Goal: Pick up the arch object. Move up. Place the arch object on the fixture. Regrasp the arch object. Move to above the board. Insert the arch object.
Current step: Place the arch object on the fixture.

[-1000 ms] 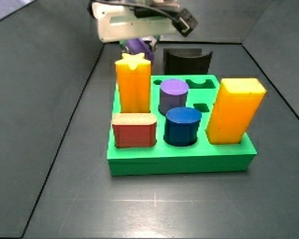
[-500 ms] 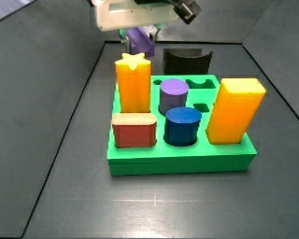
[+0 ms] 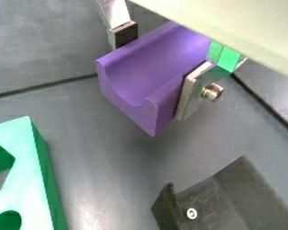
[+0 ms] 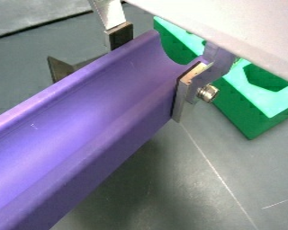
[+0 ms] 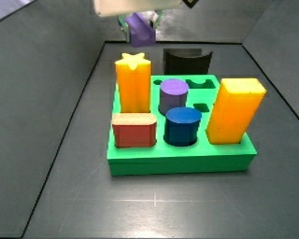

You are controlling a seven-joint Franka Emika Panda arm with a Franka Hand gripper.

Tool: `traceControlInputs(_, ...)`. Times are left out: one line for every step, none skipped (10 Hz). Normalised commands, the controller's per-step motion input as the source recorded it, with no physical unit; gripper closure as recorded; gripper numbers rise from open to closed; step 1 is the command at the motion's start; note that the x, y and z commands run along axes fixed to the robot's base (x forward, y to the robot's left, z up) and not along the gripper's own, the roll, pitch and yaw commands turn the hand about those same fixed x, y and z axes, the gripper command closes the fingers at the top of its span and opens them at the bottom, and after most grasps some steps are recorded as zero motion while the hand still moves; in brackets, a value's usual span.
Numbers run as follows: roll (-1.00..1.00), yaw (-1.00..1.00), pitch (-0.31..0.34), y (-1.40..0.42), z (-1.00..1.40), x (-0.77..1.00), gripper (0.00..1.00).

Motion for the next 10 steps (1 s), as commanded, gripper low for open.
traceControlInputs(-0.15,-0.02,0.058,0.0,1.0,-0.03,1.0)
traceControlInputs(-0.16,-0.03,0.057,0.0,1.0,-0.03,1.0)
traceControlInputs(-0.15,-0.03,0.056,0.0,0.93,-0.03,1.0)
traceControlInputs(-0.15,-0.03,0.057,0.0,0.86,-0.03,1.0)
traceControlInputs(-0.13,-0.02,0.056,0.0,0.71,-0.02,1.0)
traceControlInputs(-0.12,-0.02,0.061,0.0,0.56,-0.02,1.0)
traceControlInputs(-0.12,-0.02,0.065,0.0,0.44,-0.01,1.0)
traceControlInputs(-0.13,-0.02,0.07,0.0,0.36,-0.01,1.0)
traceControlInputs(-0.31,-1.0,-0.208,0.12,0.14,1.0,1.0)
traceControlInputs(-0.31,-1.0,-0.2,0.12,0.1,1.0,1.0)
